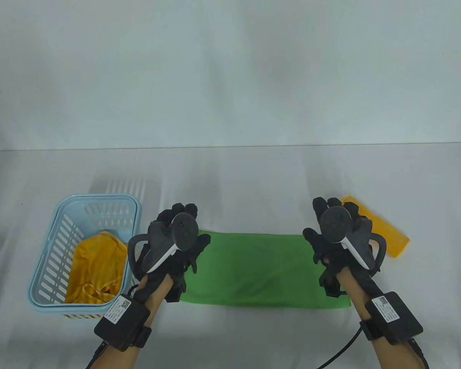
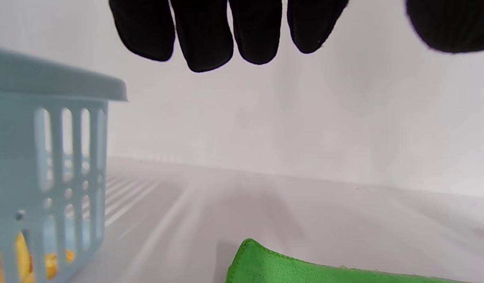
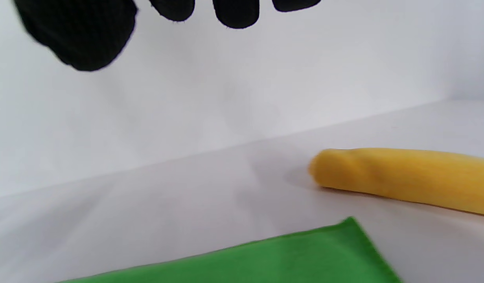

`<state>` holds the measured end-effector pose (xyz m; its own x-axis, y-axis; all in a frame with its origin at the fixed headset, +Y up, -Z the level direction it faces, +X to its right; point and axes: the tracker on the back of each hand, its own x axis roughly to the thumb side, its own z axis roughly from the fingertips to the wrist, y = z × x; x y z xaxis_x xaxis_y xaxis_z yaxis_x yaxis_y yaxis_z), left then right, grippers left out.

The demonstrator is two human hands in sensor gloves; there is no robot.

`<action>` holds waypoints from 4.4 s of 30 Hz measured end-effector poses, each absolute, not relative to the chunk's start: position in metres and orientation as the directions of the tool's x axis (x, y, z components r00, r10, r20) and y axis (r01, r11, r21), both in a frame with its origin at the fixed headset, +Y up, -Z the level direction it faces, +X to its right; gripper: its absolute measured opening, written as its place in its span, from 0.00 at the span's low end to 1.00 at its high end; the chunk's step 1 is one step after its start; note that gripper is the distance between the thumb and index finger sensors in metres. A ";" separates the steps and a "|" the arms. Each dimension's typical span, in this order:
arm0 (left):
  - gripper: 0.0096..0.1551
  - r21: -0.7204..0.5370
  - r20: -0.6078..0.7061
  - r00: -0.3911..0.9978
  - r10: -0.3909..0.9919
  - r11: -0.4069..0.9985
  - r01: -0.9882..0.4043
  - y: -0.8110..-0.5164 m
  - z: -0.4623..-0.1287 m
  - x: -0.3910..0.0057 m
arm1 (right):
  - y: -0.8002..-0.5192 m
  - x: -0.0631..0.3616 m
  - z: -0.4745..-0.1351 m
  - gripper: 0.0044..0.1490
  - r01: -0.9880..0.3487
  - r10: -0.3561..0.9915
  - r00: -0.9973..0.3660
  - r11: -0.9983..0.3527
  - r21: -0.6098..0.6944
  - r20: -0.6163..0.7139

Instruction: Roll square towel into towel roll

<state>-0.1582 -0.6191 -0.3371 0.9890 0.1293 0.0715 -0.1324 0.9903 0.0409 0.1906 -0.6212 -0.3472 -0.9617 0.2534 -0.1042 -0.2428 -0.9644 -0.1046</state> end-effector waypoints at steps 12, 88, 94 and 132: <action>0.52 0.138 0.144 0.964 0.223 0.960 -0.243 -0.610 -0.292 -0.187 | -0.635 0.099 -0.312 0.51 -0.332 0.329 -0.934 -0.943 0.000 0.137; 0.49 -0.010 0.285 0.881 0.377 0.920 -0.391 -0.610 -0.284 -0.183 | -0.602 0.048 -0.318 0.24 -0.594 0.611 -0.746 -0.790 0.150 0.267; 0.51 -0.215 0.332 0.832 0.444 0.895 -0.391 -0.628 -0.288 -0.165 | -0.587 0.061 -0.308 0.24 -0.614 0.622 -0.724 -0.778 0.133 0.298; 0.24 -0.105 0.119 0.772 0.624 0.781 -0.616 -0.631 -0.301 -0.186 | -0.584 0.139 -0.329 0.24 -0.897 0.897 -0.422 -0.434 0.080 0.135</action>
